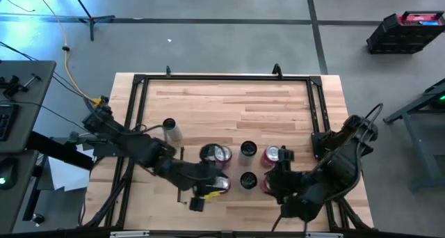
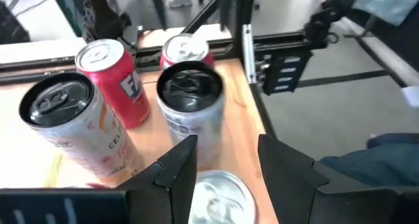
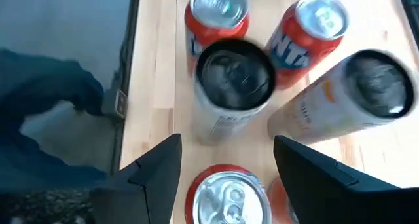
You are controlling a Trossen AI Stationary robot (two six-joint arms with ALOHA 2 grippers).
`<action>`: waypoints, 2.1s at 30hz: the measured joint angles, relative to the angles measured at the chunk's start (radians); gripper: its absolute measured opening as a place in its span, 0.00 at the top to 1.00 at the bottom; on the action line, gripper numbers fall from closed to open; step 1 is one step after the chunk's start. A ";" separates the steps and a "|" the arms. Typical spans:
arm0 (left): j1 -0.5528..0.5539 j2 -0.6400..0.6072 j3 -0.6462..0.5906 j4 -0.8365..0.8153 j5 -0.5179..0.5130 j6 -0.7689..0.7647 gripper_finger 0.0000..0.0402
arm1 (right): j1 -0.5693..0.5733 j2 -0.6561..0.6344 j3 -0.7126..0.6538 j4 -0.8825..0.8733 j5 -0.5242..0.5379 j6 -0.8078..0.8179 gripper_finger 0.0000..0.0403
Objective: Place canned beverage on shelf
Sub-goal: Put the top white yellow soda can on the shelf
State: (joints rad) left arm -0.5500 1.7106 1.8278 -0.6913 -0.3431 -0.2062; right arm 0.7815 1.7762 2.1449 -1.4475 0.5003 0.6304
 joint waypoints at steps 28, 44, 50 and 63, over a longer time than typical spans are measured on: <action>-0.458 -0.270 -0.012 -0.877 -0.659 -0.600 0.62 | -0.260 -0.158 0.001 0.411 0.364 -0.396 0.43; -0.099 -0.658 -0.433 -0.881 -0.574 -0.817 0.62 | -0.179 -0.099 0.000 0.217 0.495 -0.176 0.43; 0.082 -0.760 -0.441 -0.881 -0.443 -0.734 0.61 | -0.136 -0.008 0.000 0.228 0.493 -0.174 0.43; 0.440 -0.769 -0.442 -0.879 -0.207 -0.387 0.25 | -0.046 0.060 -0.001 0.249 0.526 -0.133 0.43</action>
State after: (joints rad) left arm -0.1103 0.9421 1.3861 -1.5707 -0.5504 -0.5928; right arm 0.7359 1.8362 2.1441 -1.1985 1.0262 0.4976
